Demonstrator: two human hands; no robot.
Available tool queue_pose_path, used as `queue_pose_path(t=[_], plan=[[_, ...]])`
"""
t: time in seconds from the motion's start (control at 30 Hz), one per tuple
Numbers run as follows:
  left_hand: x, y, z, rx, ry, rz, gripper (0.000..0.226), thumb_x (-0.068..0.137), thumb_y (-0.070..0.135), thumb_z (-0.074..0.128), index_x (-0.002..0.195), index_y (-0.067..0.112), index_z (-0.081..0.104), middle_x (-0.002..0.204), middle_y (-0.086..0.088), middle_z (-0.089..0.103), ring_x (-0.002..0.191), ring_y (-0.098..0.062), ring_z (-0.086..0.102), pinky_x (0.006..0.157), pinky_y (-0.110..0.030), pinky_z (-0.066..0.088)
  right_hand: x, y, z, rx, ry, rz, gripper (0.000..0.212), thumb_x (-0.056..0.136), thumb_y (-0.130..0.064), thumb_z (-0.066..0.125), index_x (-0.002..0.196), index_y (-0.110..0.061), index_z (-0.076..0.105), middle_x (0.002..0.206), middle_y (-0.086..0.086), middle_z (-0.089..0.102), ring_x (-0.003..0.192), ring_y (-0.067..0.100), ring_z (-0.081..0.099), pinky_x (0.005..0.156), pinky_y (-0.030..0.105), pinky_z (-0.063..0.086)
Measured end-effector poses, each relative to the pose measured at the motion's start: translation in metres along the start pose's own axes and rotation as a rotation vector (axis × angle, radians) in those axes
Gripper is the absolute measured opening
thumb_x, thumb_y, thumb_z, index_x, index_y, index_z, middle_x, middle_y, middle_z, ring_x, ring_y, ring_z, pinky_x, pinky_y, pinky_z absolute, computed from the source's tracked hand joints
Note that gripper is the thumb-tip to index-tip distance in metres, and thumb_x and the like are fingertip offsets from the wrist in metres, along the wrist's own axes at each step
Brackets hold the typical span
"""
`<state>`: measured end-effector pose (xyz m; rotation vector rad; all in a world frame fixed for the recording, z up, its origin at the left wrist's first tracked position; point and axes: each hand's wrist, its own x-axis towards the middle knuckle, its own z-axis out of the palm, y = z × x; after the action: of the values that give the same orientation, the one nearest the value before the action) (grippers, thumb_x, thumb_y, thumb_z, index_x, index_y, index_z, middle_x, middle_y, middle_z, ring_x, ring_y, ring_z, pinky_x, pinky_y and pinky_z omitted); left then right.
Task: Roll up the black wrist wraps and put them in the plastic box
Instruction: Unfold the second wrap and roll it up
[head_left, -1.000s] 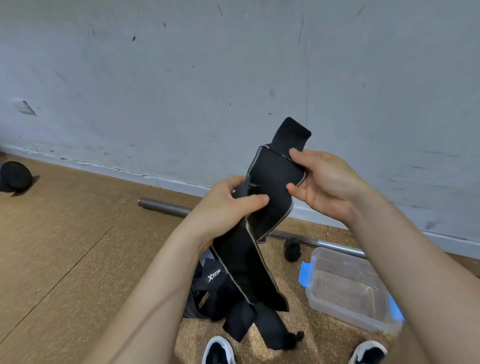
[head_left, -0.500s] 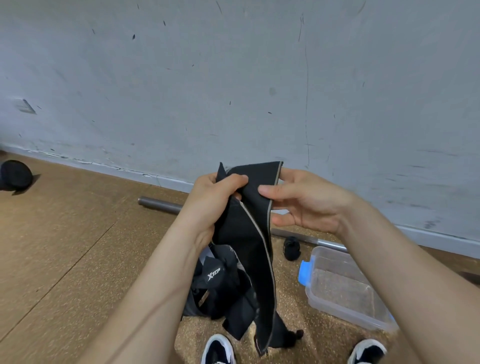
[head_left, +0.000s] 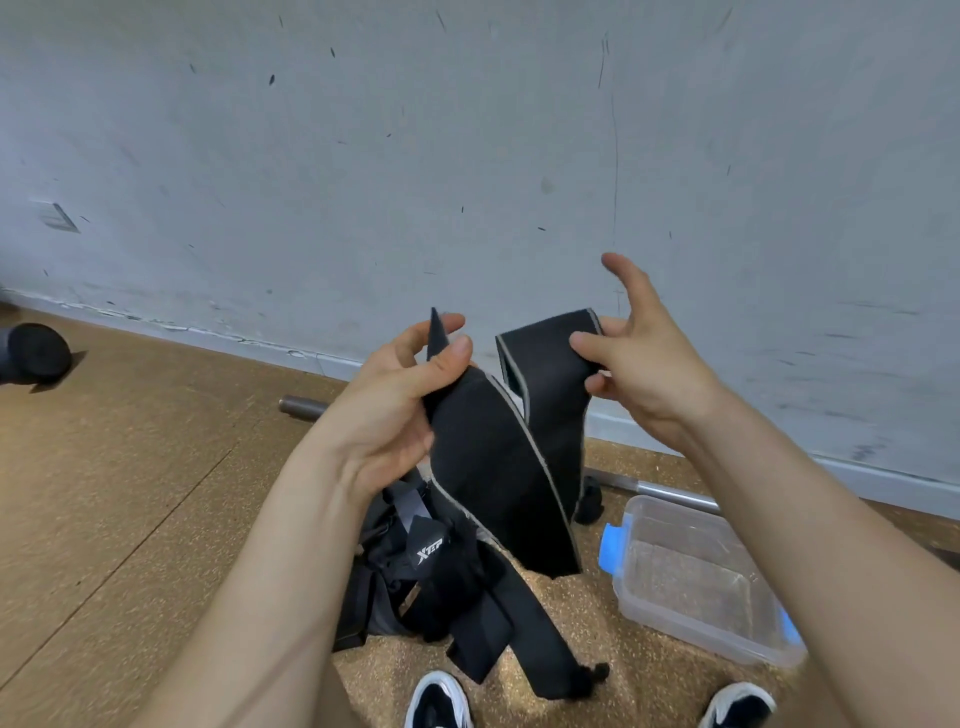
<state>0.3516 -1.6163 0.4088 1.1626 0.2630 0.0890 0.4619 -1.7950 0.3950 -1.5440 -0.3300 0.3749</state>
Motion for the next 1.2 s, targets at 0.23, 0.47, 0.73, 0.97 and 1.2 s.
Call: queue_pose_path(t=[0.23,0.47,0.73,0.97,1.2], plan=[[0.004,-0.003,-0.001,0.376,0.042,-0.032,0.005,0.081,0.015,0.069,0.080,0.012,0.065,0.050,0.004,0.042,0.045,-0.009,0.036,0.045,-0.020,0.031,-0.002,-0.009,-0.005,0.224,-0.010,0.031,0.058,0.080,0.019,0.034,0.112,-0.020,0.063,0.086,0.009,0.048,0.061,0.015,0.041,0.043,0.022,0.031],[0.002,-0.019,0.026,0.491,0.016,0.040,0.043,0.087,0.021,0.073,0.127,0.031,0.062,0.057,0.005,0.052,0.054,-0.008,0.048,0.058,-0.024,0.039,-0.007,-0.012,-0.006,0.367,-0.208,0.115,0.055,0.071,0.016,0.024,0.102,-0.008,0.063,0.072,0.003,0.059,0.038,0.006,0.032,0.037,0.020,0.010],[0.004,-0.011,0.024,0.590,0.431,0.612,0.017,0.088,0.014,0.071,0.084,0.031,0.072,0.071,0.018,0.068,0.069,0.002,0.061,0.067,-0.013,0.046,-0.013,-0.011,-0.008,-0.216,-0.320,0.156,0.030,0.097,-0.029,0.053,0.099,-0.007,0.072,0.075,-0.001,0.069,0.043,0.007,0.036,0.039,0.019,0.020],[0.006,-0.020,0.027,0.977,0.562,0.651,0.003,0.085,0.031,0.070,0.084,0.029,0.071,0.074,0.016,0.069,0.074,-0.008,0.065,0.071,-0.032,0.054,-0.023,0.002,0.012,-0.914,-0.426,0.034,0.038,0.083,-0.041,0.074,0.117,-0.028,0.064,0.088,-0.007,0.065,0.084,0.010,0.062,0.072,0.023,0.049],[0.005,-0.009,0.020,0.910,0.593,0.659,0.010,0.084,0.026,0.070,0.081,0.035,0.067,0.072,0.022,0.066,0.075,0.004,0.061,0.064,-0.011,0.045,-0.018,0.016,0.010,-0.654,-0.259,0.073,0.046,0.085,0.007,0.048,0.085,-0.034,0.068,0.083,-0.004,0.066,0.081,0.018,0.059,0.069,0.028,0.043]])
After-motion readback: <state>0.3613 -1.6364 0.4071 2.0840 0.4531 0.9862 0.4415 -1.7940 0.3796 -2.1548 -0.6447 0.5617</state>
